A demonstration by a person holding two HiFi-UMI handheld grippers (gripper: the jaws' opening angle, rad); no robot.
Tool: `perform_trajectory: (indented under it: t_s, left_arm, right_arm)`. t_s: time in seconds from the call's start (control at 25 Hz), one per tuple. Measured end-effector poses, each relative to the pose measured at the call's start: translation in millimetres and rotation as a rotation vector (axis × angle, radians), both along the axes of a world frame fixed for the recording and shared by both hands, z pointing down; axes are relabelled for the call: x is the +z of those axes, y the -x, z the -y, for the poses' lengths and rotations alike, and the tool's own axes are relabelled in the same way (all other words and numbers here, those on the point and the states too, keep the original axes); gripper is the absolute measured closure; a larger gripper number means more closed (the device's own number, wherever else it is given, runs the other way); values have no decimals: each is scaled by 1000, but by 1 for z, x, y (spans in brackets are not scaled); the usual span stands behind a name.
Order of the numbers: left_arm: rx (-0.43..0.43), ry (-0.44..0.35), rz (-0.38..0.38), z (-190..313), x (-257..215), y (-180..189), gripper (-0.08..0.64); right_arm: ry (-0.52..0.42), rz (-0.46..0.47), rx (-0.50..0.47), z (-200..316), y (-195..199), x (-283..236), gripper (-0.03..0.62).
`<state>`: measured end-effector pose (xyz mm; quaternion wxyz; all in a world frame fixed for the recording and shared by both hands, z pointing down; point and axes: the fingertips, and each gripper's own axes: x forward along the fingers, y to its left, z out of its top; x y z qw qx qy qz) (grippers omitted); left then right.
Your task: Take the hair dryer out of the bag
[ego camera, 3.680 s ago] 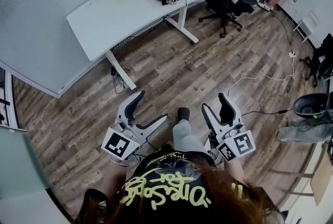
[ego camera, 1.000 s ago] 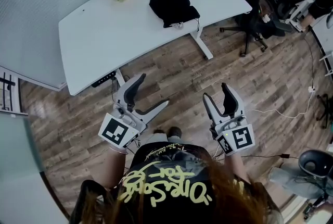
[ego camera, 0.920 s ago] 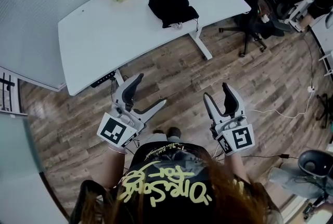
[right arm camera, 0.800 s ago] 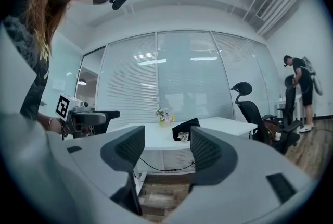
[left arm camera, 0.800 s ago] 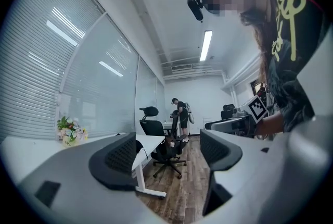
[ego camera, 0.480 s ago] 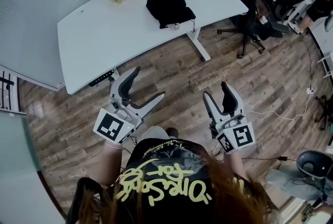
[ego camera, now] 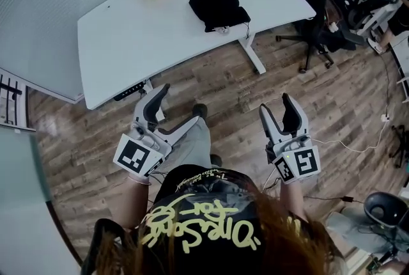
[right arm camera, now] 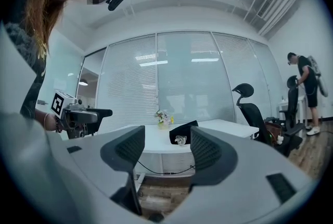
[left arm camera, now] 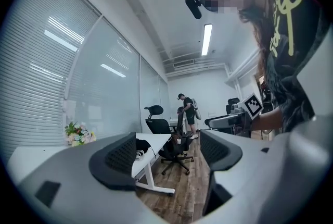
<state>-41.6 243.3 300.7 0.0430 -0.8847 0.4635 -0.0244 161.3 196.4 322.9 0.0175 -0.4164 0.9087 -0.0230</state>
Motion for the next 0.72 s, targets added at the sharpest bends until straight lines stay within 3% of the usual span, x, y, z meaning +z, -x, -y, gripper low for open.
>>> perform_trajectory:
  t_s: [0.72]
  left_arm:
    - [42,-16,-27,88,12,-1,183]
  right_arm:
    - [10,-75,-11,64,17,19,336]
